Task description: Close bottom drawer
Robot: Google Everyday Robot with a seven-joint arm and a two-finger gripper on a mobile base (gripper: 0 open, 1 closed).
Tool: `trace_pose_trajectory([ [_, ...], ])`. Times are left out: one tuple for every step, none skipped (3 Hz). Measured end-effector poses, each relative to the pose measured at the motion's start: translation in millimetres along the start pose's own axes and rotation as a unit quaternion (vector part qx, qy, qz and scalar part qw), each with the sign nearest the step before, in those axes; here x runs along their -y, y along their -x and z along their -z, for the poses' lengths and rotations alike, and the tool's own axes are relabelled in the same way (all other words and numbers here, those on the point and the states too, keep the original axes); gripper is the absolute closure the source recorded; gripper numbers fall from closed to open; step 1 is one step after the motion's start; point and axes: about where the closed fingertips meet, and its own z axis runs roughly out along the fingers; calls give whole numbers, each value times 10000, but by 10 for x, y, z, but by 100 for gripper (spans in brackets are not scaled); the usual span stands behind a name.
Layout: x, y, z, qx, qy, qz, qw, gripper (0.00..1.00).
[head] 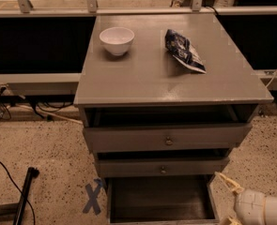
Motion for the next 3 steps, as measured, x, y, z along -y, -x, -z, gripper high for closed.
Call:
trace_pose_trajectory([
  [9,-457,-469,-56,123,361,9993,0],
  [-278,-1228,-976,-336,389,480,9975,0],
  [-471,-1771,-1221,-507,473,488,9964,0],
])
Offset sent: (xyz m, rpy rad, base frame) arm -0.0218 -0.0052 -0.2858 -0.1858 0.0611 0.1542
